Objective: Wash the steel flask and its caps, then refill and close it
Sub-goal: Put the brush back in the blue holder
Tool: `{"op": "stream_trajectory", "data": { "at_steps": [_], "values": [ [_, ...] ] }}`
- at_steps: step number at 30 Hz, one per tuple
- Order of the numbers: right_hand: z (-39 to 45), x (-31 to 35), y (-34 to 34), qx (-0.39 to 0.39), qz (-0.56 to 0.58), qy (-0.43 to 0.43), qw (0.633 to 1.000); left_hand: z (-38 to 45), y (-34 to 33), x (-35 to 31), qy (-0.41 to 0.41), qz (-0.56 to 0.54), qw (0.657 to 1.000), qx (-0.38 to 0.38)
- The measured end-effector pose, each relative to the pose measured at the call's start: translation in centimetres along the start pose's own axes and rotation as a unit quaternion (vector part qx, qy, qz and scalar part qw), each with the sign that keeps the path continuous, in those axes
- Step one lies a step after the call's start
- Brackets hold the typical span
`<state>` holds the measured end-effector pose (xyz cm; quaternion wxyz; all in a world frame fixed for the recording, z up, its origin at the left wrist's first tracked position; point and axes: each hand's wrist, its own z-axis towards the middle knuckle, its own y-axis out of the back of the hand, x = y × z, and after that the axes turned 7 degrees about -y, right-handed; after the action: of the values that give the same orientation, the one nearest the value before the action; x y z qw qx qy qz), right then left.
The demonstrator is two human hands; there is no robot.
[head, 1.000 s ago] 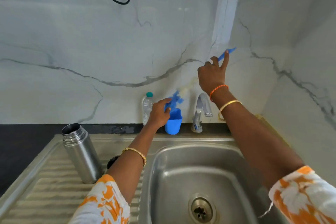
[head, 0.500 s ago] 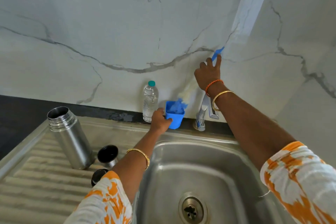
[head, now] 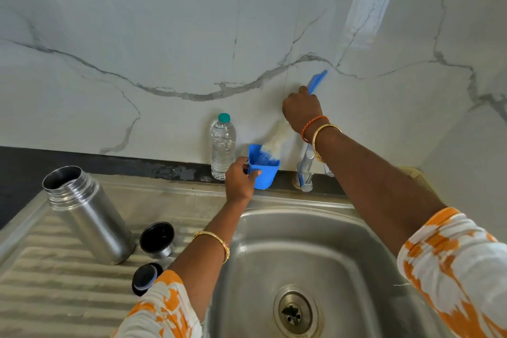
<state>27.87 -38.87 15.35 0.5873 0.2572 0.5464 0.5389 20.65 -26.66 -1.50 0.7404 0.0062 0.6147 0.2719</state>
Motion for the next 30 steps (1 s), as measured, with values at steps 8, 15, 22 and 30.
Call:
{"op": "stream_trajectory", "data": {
  "at_steps": [8,15,22,30],
  "values": [
    [-0.2,-0.2,-0.1,-0.043,0.025,0.010,0.999,-0.3,0.5,-0.6,0.009,0.055,0.998,0.023],
    [-1.2,0.0,1.0,-0.094,0.081,0.000,0.992,-0.8,2.0,-2.6,0.025,0.138,0.989,0.043],
    [-2.5,-0.2,2.4,-0.112,0.120,-0.039,0.986,-1.1,4.0,-5.3,-0.024,0.160,0.986,0.043],
    [-5.1,-1.9,5.8,-0.205,0.187,-0.044,0.960,-1.8,6.9,-11.0,-0.132,0.163,0.978,0.018]
  ]
}}
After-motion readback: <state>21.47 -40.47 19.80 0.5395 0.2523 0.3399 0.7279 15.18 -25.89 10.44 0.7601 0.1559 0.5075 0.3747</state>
